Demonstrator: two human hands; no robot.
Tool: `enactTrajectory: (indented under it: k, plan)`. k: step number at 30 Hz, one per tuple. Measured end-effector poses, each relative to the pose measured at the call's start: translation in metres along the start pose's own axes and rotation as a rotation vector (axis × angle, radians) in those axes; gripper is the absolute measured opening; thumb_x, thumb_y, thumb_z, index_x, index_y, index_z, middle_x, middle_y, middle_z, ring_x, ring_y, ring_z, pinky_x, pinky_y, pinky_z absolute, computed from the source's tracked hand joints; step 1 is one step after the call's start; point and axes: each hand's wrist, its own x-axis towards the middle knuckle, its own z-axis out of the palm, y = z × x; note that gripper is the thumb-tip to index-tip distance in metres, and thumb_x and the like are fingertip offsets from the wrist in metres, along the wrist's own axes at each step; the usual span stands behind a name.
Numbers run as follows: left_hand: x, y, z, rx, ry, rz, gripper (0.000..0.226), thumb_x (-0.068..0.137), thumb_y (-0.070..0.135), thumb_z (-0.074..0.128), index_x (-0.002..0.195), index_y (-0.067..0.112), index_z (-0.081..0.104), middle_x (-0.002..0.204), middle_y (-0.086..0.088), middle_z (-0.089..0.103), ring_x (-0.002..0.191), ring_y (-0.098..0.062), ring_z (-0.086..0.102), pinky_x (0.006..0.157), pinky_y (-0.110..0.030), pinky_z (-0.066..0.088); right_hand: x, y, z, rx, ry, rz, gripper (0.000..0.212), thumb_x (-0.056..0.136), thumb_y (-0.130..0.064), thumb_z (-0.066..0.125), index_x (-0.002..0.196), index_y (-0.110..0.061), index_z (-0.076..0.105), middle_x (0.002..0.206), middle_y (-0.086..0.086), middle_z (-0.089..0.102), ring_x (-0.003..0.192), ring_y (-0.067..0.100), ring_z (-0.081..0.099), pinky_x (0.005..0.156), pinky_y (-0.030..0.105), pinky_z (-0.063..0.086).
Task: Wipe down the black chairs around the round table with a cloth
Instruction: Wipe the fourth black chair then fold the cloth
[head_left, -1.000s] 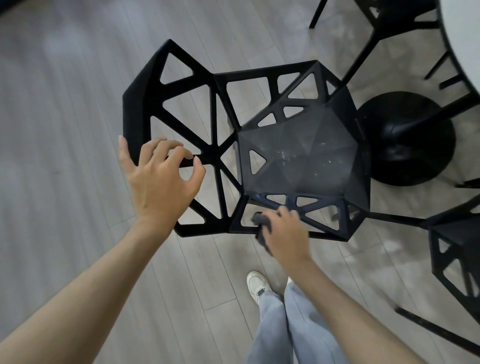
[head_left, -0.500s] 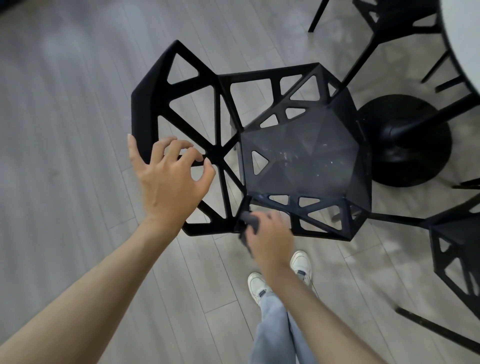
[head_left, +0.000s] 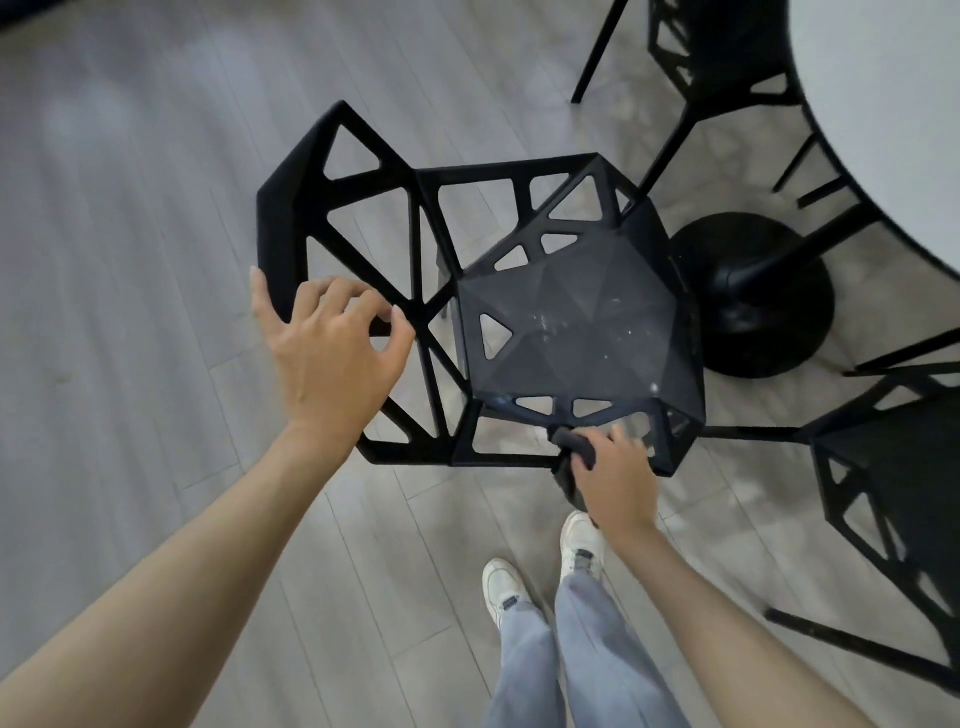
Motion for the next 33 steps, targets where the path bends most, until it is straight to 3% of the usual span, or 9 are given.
enactTrajectory:
  k: [2,6,9,14,20,23,28,33]
  plan:
    - [-0.001,0.0,0.0,0.002,-0.004,-0.005,0.038,0.104,0.043,0.047,0.094,0.022,0.077,0.098,0.006,0.073,0.106,-0.017,0.062,0.128,-0.06,0.008,0.009,0.035,-0.005,-0.007,-0.022,0.088,0.021,0.094,-0.027,0.067,0.114,-0.027,0.071,0.104,0.003,0.063,0.101,0.031,0.056,0.077,0.041,0.051]
    - [-0.001,-0.002,0.0,-0.015,-0.009,0.017,0.033,0.104,0.044,0.048,0.095,0.026,0.075,0.093,0.008,0.073,0.097,-0.015,0.065,0.129,-0.057,0.004,0.024,0.063,-0.011,0.072,-0.083,0.182,0.017,0.093,-0.032,0.066,0.107,-0.038,0.072,0.101,-0.004,0.072,0.089,0.026,0.066,0.068,0.033,0.05]
    - [0.005,-0.007,0.002,-0.033,-0.011,0.04,0.029,0.102,0.046,0.051,0.103,0.028,0.073,0.094,0.01,0.074,0.1,-0.016,0.067,0.129,-0.057,0.003,0.025,0.052,-0.011,0.029,-0.11,0.199,0.015,0.091,-0.031,0.062,0.096,-0.038,0.073,0.089,-0.005,0.072,0.08,0.025,0.066,0.062,0.031,0.051]
    - [0.036,-0.047,0.003,0.03,-0.077,0.141,0.036,0.1,0.05,0.05,0.117,0.025,0.07,0.105,0.006,0.075,0.11,-0.019,0.067,0.128,-0.059,0.002,0.011,0.013,0.011,0.026,-0.2,0.159,0.012,0.087,-0.035,0.059,0.092,-0.038,0.07,0.082,-0.007,0.07,0.082,0.027,0.069,0.066,0.037,0.056]
    - [0.087,-0.11,0.012,0.153,-0.112,0.278,0.041,0.1,0.052,0.048,0.123,0.024,0.067,0.114,0.003,0.072,0.118,-0.023,0.064,0.129,-0.056,0.004,-0.024,-0.056,0.07,0.111,-0.16,0.085,0.023,0.097,-0.037,0.058,0.116,-0.025,0.061,0.114,0.002,0.06,0.098,0.031,0.06,0.075,0.04,0.05]
    - [0.109,-0.134,0.012,0.23,-0.148,0.358,0.045,0.1,0.054,0.046,0.126,0.022,0.066,0.119,0.0,0.07,0.123,-0.025,0.061,0.129,-0.057,0.004,-0.039,-0.094,0.088,0.175,-0.209,0.089,0.03,0.1,-0.035,0.056,0.128,-0.023,0.056,0.124,0.003,0.056,0.107,0.03,0.054,0.074,0.034,0.041]
    - [0.115,-0.156,0.014,0.23,-0.046,0.458,0.027,0.105,0.024,0.046,0.122,0.015,0.065,0.122,-0.008,0.068,0.124,-0.029,0.06,0.122,-0.055,0.029,-0.049,-0.125,0.1,0.28,-0.265,0.11,0.028,0.103,-0.035,0.053,0.13,-0.026,0.054,0.128,0.0,0.052,0.114,0.028,0.051,0.08,0.03,0.036]
    - [0.043,-0.126,0.022,0.002,0.122,0.32,0.027,0.101,0.013,0.053,0.122,0.014,0.069,0.124,-0.004,0.068,0.124,-0.025,0.06,0.122,-0.045,0.032,-0.045,-0.103,0.106,0.421,-0.241,0.049,0.029,0.098,-0.028,0.063,0.127,-0.026,0.067,0.117,-0.001,0.057,0.104,0.025,0.058,0.084,0.032,0.044]
